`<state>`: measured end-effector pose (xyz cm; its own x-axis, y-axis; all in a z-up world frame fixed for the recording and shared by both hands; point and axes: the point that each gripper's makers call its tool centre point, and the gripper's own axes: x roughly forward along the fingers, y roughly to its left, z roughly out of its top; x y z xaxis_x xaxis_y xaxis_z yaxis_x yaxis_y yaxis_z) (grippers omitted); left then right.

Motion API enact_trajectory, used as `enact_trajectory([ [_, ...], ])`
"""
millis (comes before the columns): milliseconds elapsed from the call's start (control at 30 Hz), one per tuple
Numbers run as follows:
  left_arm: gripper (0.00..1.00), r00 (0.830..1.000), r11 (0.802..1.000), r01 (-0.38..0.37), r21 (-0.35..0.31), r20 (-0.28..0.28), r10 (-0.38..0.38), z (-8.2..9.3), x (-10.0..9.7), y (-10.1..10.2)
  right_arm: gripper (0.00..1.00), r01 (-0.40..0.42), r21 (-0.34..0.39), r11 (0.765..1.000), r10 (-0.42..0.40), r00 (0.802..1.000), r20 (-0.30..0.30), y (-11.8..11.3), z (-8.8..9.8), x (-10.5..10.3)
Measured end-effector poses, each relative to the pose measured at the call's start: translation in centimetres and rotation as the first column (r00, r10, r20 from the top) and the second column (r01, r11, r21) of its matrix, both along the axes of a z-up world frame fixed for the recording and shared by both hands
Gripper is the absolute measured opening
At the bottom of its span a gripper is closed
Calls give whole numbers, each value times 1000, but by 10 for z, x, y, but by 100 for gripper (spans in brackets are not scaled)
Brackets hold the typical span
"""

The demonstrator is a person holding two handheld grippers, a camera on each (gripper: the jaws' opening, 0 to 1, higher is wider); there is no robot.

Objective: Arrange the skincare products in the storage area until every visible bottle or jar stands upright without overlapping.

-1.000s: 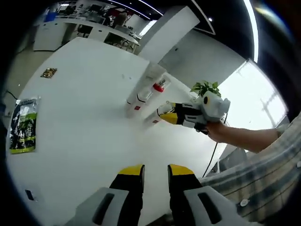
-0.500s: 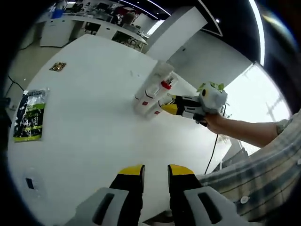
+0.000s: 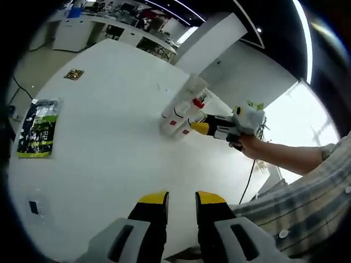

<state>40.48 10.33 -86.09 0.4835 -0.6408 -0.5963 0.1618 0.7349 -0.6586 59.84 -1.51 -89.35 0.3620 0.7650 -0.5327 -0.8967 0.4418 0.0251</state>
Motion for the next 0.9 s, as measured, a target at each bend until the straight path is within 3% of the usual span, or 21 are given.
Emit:
enact_trajectory([
  [200,19,1000,1000,-8,-12,-2,8,-1,0,-1,23,23,-12,1000,-23,999,-24,-2,-3,-1],
  [300,19,1000,1000,-9,-12,-4,9,-3,-3,1,24,72,-15,997,-73,995,-66,-6,-8,-1],
  [400,19,1000,1000,-20,-14,-14,20,-5,-5,4,26,152,-18,988,-153,976,-157,-8,-15,-3],
  [533,19,1000,1000,-25,-15,-17,25,-5,-7,6,28,204,-59,977,-211,958,-194,-11,-25,-3],
  [567,19,999,1000,-27,-16,-20,26,-5,-7,6,28,233,-79,969,-245,942,-230,-13,-30,-5],
  [900,19,998,998,-52,-22,-20,52,-4,-10,14,27,311,-96,946,-325,918,-226,-19,-30,6],
])
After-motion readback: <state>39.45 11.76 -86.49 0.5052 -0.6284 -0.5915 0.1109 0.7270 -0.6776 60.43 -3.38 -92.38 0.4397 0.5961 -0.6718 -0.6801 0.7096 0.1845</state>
